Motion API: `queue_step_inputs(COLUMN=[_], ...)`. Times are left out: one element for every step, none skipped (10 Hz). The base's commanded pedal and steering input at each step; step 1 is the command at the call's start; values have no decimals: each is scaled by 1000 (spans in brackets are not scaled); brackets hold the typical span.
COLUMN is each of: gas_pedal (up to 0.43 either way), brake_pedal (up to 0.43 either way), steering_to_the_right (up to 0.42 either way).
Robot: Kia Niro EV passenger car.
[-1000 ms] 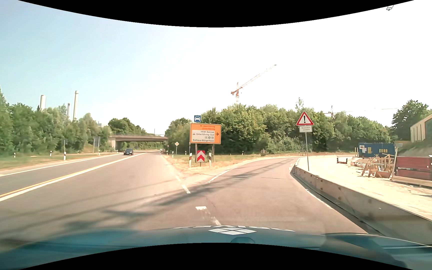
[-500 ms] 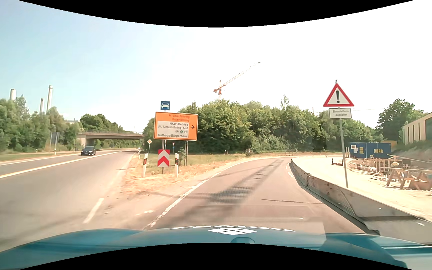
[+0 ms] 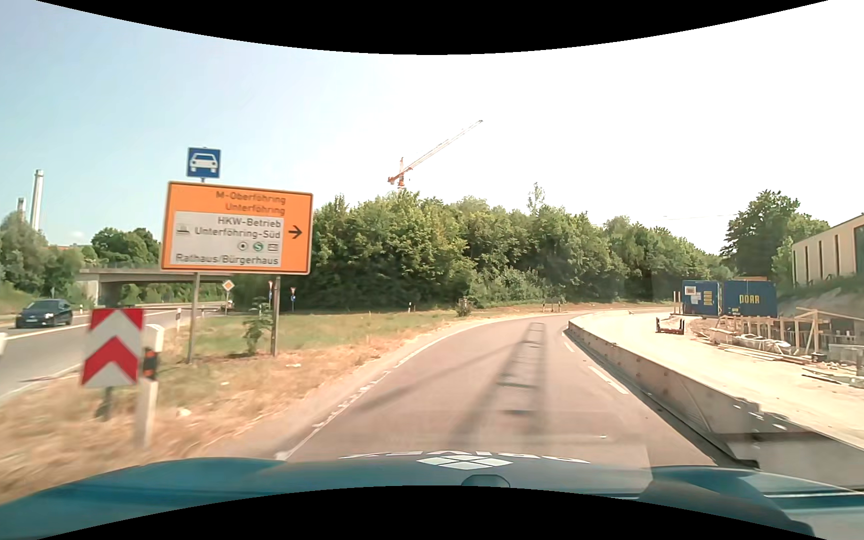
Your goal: Follow the waypoints while adhering to traffic rules and regulations
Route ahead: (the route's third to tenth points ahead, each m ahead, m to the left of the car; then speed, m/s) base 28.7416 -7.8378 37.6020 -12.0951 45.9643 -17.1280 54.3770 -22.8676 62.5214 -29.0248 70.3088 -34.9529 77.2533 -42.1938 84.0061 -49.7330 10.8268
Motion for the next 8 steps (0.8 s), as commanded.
queue_step_inputs(gas_pedal=[0,0,0,0,0,0,8,59], brake_pedal=[0,0,0,0,0,0,0,0], steering_to_the_right=[67,65,62,62,61,61,60,60])
